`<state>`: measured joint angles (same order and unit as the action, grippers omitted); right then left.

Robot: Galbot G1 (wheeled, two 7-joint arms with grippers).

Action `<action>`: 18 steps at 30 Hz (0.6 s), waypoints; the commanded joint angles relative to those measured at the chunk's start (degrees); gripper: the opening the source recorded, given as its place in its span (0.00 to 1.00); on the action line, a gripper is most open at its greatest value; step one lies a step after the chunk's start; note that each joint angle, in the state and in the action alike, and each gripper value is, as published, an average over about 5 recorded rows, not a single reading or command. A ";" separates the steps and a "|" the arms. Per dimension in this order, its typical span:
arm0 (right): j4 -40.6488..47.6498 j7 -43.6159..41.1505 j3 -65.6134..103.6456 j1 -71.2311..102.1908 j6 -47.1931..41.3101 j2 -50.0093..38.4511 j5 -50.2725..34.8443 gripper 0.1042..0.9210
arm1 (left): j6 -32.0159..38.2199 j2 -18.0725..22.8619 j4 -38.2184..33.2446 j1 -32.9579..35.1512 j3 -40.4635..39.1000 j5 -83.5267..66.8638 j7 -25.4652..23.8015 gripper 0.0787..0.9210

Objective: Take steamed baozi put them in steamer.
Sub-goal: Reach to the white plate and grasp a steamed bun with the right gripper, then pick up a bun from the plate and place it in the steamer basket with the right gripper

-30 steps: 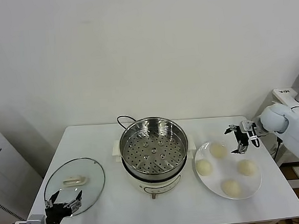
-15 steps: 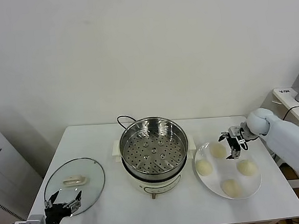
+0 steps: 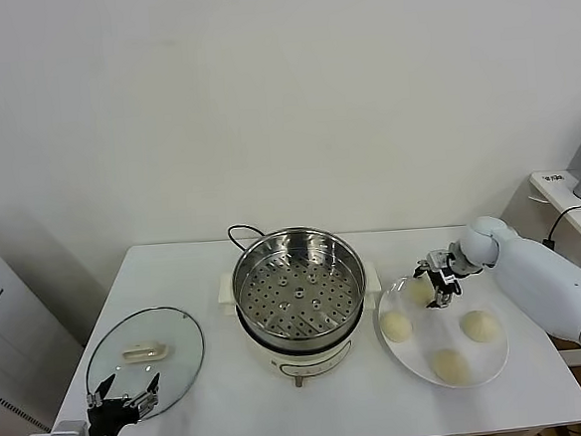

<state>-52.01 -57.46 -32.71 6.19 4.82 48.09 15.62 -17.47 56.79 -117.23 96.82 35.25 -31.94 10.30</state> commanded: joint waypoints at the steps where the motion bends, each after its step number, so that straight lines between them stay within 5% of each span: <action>1: 0.47 -0.49 0.22 -0.31 0.07 0.80 0.63 0.60 | -0.06 0.02 -0.05 0.11 0.02 -0.01 0.08 0.88; 12: -15.42 -4.24 -8.90 -12.94 -0.57 -9.73 -11.96 0.57 | -0.27 0.08 -0.26 0.47 0.12 0.01 0.34 0.88; 18: -18.25 -7.83 -17.23 -29.92 5.87 -8.22 -21.03 0.57 | -0.52 -0.08 -0.22 0.26 -0.27 0.04 0.55 0.88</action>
<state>-63.21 -62.03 -40.99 -6.55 6.11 41.91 5.35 -17.87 56.81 -117.46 97.21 35.19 -31.93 10.74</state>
